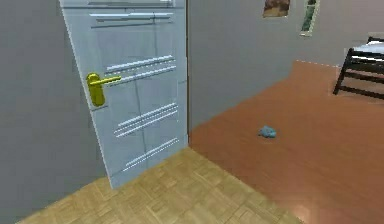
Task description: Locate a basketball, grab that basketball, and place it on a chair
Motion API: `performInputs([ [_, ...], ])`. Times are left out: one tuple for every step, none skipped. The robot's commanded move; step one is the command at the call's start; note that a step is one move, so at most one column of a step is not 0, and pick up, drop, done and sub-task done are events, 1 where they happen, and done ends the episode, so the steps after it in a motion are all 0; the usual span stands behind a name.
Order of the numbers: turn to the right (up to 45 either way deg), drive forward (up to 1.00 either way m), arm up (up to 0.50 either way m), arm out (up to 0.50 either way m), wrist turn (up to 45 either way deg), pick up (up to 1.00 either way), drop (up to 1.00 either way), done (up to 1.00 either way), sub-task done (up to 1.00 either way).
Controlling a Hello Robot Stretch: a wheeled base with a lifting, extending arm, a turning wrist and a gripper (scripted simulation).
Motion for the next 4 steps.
performInputs([
  [0.0, 0.3, 0.0, 0.0, 0.0, 0.0, 0.0, 0.0, 0.0],
  [45.0, 0.0, 0.0, 0.0, 0.0, 0.0, 0.0, 0.0, 0.0],
  [0.0, 1.0, 0.0, 0.0, 0.0, 0.0, 0.0, 0.0, 0.0],
  [0.0, 0.5, 0.0, 0.0, 0.0, 0.0, 0.0, 0.0, 0.0],
])
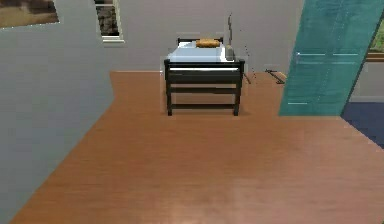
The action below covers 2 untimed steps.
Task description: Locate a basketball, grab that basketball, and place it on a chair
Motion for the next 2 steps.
performInputs([
  [30.0, 0.0, 0.0, 0.0, 0.0, 0.0, 0.0, 0.0, 0.0],
  [0.0, 1.0, 0.0, 0.0, 0.0, 0.0, 0.0, 0.0, 0.0],
])
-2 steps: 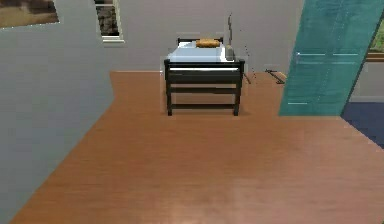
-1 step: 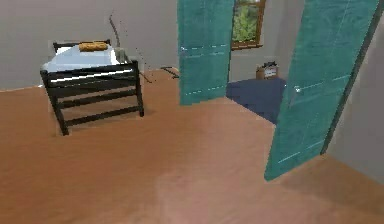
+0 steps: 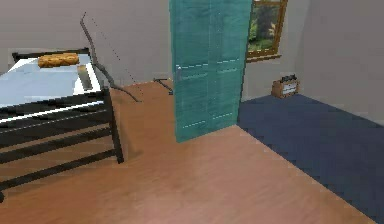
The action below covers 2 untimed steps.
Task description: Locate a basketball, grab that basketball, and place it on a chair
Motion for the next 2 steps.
performInputs([
  [0.0, 0.35, 0.0, 0.0, 0.0, 0.0, 0.0, 0.0, 0.0],
  [15.0, 0.0, 0.0, 0.0, 0.0, 0.0, 0.0, 0.0, 0.0],
])
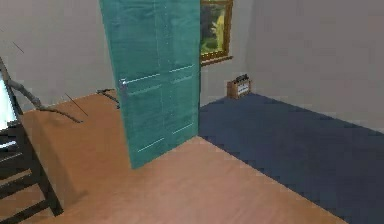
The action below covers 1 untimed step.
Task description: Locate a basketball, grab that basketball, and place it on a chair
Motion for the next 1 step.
performInputs([
  [0.0, 0.45, 0.0, 0.0, 0.0, 0.0, 0.0, 0.0, 0.0],
])
